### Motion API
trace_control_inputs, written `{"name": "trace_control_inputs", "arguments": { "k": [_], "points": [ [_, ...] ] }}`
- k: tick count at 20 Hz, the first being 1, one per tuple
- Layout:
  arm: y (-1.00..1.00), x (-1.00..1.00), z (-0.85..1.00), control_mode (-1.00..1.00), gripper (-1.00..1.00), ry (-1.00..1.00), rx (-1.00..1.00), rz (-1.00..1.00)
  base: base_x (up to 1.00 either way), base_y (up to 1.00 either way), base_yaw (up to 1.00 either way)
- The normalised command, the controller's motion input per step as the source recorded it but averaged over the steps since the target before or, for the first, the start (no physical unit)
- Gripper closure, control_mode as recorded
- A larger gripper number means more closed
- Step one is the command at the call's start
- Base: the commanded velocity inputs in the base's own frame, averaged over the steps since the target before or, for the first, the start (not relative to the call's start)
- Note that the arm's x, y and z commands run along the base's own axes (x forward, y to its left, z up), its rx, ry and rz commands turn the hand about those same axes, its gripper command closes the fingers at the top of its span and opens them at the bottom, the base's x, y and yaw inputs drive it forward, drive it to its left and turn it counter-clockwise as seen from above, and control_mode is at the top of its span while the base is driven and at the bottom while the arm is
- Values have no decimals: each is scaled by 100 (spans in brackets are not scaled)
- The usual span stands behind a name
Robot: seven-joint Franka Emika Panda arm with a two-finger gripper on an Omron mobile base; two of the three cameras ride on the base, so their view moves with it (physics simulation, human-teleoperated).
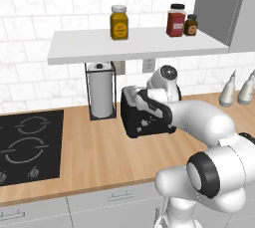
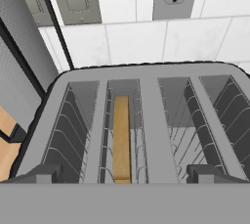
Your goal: Start the toaster. Once the lever pops up, take the bread to the plate on the dining counter.
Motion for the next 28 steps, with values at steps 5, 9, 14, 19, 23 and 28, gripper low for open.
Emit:
{"name": "trace_control_inputs", "arguments": {
  "k": [5,9,14,19,23,28],
  "points": [
    [0,0,0,-100,-100,0,0,0,0,0,0],
    [0,0,0,-100,-100,0,0,0,0,0,0],
    [0,0,0,-100,-100,0,0,0,0,0,0],
    [0,0,0,-100,-100,0,0,0,0,0,0],
    [0,0,0,-100,-100,0,0,0,0,0,0],
    [0,0,0,-100,-100,0,0,0,0,0,0]
  ]
}}
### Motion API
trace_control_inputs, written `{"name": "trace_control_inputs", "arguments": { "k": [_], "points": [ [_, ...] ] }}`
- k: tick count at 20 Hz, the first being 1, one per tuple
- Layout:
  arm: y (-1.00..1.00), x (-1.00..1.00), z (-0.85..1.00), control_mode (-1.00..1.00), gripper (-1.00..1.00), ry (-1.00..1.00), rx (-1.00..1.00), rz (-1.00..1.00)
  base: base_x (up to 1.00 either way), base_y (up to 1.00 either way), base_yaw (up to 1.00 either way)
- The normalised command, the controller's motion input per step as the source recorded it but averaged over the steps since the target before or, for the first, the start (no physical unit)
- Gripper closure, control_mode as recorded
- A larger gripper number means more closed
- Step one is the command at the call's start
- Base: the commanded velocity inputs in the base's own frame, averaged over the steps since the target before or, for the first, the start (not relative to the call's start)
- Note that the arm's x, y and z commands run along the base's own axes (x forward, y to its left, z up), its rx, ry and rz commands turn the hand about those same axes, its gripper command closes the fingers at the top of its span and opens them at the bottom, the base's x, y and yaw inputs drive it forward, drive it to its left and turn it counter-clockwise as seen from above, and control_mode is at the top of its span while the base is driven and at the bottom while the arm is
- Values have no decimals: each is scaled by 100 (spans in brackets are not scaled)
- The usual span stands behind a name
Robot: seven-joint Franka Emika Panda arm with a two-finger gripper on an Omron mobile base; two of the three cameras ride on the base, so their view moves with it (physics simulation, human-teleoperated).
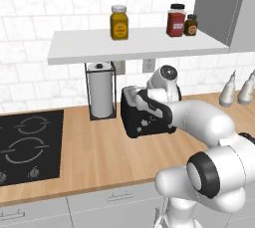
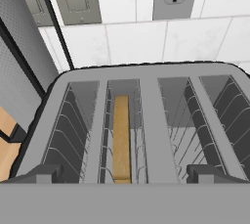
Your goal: Start the toaster. Once the lever pops up, take the bread to the plate on the dining counter.
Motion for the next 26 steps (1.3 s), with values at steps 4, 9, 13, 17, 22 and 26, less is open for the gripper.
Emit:
{"name": "trace_control_inputs", "arguments": {
  "k": [4,9,13,17,22,26],
  "points": [
    [0,0,0,-100,-100,0,0,0,0,0,0],
    [0,0,0,-100,-100,0,0,0,0,0,0],
    [0,0,0,-100,-100,0,0,0,0,0,0],
    [0,0,0,-100,-100,0,0,0,0,0,0],
    [0,0,0,-100,-100,0,0,0,0,0,0],
    [0,0,0,-100,-100,0,0,0,0,0,0]
  ]
}}
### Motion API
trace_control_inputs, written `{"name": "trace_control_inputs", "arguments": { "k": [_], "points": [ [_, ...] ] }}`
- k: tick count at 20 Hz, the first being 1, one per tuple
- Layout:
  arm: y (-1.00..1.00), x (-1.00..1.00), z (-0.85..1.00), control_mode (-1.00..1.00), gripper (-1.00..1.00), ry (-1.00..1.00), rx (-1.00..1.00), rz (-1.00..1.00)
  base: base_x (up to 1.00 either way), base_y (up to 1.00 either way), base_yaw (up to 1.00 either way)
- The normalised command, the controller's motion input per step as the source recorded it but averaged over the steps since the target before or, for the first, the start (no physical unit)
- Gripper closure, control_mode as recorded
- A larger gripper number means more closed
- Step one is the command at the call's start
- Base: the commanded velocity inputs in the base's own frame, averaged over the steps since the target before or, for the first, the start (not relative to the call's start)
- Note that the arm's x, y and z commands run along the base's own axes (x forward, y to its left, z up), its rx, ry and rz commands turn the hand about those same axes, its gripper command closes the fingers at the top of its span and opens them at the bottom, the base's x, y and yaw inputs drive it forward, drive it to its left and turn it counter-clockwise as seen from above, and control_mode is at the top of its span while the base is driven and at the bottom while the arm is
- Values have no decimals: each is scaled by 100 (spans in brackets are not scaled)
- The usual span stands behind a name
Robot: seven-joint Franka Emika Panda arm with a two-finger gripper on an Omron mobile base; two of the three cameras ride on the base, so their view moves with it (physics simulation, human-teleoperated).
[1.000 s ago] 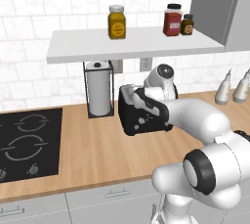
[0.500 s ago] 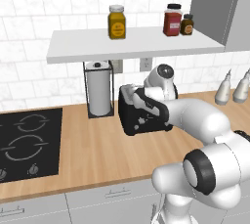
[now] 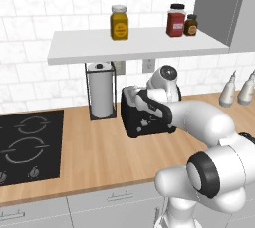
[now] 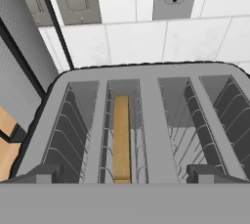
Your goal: Start the toaster. Once the lever pops up, take the bread to the plate on the dining counter.
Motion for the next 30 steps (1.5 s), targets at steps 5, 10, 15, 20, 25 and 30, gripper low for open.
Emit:
{"name": "trace_control_inputs", "arguments": {
  "k": [5,10,15,20,25,30],
  "points": [
    [0,0,0,-100,-100,0,0,0,0,0,0],
    [0,0,0,-100,-100,0,0,0,0,0,0],
    [0,0,0,-100,-100,0,0,0,0,0,0],
    [0,0,0,-100,-100,0,0,0,0,0,0],
    [0,0,0,-100,-100,0,0,0,0,0,0],
    [0,0,0,-100,-100,0,0,0,0,0,0]
  ]
}}
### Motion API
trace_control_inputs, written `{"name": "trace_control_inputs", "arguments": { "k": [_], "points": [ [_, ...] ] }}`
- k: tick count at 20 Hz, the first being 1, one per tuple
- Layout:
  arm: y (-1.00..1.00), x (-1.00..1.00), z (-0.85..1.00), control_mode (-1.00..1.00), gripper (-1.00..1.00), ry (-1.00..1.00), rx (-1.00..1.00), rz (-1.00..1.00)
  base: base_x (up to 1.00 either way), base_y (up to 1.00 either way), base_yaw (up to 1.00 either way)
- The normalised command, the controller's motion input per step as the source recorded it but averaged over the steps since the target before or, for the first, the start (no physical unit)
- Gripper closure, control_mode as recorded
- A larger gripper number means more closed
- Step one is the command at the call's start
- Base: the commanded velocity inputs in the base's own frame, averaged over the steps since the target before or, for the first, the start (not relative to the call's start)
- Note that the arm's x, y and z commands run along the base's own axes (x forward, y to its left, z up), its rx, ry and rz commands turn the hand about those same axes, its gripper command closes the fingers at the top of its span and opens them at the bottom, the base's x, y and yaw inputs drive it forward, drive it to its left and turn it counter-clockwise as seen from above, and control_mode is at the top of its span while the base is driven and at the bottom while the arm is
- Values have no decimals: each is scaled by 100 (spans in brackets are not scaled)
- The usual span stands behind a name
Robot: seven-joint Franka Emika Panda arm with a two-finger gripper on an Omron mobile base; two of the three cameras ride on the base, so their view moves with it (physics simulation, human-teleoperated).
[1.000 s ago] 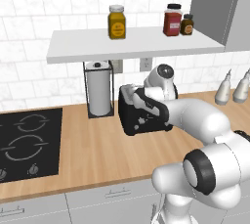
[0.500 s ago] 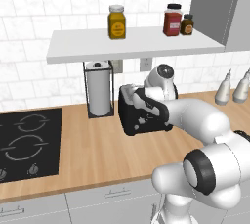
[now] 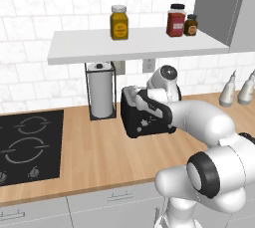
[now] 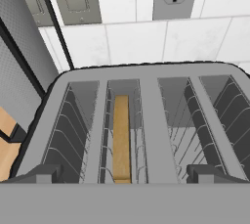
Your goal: Start the toaster. Once the lever pops up, take the bread to the plate on the dining counter.
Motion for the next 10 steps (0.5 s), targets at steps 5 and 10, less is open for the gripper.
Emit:
{"name": "trace_control_inputs", "arguments": {
  "k": [5,10],
  "points": [
    [0,0,0,-100,-100,0,0,0,0,0,0],
    [0,0,0,-100,-100,0,0,0,0,0,0]
  ]
}}
